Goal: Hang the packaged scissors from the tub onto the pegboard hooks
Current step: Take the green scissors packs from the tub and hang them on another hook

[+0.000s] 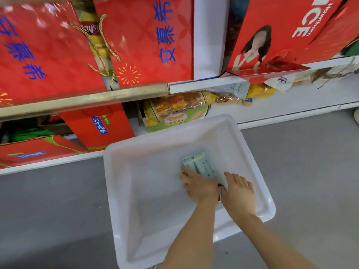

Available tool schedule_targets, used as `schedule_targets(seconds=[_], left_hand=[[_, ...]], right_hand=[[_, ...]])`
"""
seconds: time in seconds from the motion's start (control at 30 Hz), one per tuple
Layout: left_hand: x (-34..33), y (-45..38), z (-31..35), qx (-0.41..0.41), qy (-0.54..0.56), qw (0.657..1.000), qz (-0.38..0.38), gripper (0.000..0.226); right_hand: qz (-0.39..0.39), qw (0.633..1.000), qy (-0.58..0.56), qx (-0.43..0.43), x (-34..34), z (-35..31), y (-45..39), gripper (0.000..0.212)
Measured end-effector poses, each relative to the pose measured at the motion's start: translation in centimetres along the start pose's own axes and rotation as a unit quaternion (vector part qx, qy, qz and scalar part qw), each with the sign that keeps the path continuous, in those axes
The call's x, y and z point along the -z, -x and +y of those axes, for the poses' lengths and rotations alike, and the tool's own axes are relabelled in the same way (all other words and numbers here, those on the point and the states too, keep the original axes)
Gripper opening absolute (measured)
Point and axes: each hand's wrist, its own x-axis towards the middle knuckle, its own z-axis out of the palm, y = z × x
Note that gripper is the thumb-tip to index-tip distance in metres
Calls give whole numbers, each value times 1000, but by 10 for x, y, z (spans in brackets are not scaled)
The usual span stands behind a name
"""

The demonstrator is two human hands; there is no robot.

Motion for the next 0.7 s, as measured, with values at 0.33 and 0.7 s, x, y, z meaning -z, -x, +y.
schedule_targets(seconds=[0.33, 0.7], left_hand=[[83, -23, -75, -43, 91, 994, 43, 123], [127, -6, -104, -109, 320, 941, 17, 82]], right_hand=[[-181, 976, -53, -106, -37, -35, -38, 68], [-191, 957, -151, -156, -29, -59, -26, 63]])
